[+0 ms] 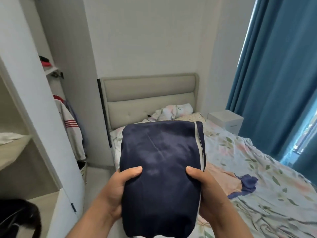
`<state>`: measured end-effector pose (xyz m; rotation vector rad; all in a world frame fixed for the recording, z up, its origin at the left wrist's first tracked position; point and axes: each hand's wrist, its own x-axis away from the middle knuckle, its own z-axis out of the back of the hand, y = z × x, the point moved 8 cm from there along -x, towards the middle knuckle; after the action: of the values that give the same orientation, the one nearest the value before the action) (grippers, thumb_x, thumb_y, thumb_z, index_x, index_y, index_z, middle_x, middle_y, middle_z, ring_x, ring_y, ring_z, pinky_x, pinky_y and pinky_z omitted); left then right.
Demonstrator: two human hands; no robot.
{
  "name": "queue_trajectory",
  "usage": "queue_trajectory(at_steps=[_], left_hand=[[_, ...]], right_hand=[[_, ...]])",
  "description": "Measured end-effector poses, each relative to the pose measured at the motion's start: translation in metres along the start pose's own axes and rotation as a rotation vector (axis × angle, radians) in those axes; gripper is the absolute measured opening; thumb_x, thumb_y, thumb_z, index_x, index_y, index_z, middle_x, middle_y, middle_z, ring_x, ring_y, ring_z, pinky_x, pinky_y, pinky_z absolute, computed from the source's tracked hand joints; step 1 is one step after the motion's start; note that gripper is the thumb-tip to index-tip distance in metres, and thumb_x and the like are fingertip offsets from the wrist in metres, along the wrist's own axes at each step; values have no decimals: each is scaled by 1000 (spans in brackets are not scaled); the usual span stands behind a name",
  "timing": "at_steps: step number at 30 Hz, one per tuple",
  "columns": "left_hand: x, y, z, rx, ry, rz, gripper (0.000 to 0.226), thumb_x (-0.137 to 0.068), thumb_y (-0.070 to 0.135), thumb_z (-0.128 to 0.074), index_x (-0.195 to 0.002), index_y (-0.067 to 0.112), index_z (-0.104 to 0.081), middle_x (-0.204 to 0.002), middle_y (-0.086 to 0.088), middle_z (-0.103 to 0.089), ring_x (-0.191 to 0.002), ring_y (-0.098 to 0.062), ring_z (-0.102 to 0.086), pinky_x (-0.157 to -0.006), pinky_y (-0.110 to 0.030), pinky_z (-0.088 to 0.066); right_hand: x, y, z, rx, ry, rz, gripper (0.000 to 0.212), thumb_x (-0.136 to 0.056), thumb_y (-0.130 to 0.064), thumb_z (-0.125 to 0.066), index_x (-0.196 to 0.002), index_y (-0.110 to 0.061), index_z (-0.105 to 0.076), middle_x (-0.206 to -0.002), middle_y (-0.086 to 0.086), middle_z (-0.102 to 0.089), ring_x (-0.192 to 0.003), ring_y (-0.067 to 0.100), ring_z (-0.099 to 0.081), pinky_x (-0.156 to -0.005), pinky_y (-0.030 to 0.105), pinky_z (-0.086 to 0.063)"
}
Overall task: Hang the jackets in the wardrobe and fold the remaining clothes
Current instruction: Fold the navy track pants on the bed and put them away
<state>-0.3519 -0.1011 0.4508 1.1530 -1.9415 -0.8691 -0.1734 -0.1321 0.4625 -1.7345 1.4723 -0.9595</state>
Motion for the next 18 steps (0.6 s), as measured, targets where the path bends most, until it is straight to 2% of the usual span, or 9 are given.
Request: queue_trajectory(at_steps=[6,12,18], left_hand=[[18,44,44,55,74,-86,38,-69,20,-68,-102,1,-76,-110,-26,-70,-95,-40,-71,-67,-40,-59],[13,91,101,108,132,-154,46,-69,27,-72,-109,5,-74,-118,-23,-68,-105,-39,-68,-73,-42,-59],[-6,138,166,156,184,-175,52,-65,34,-76,-110,8,-75,-118,-22,-68,-104,-39,-68,-71,-42,-59]], right_hand=[[-34,15,-60,10,-64,-57,52,-67,-22,-71,-115,-3,-71,-118,22,-69,-106,37,-68,-73,38,-59],[-82,33,-121,38,-133,-92,42,-69,-25,-70,-108,-9,-76,-117,19,-70,-105,34,-70,-73,36,-60],[-141,48,-181,84,-162,-91,46,-68,-23,-71,-111,-7,-74,-118,20,-70,-107,35,-68,-75,37,-59]])
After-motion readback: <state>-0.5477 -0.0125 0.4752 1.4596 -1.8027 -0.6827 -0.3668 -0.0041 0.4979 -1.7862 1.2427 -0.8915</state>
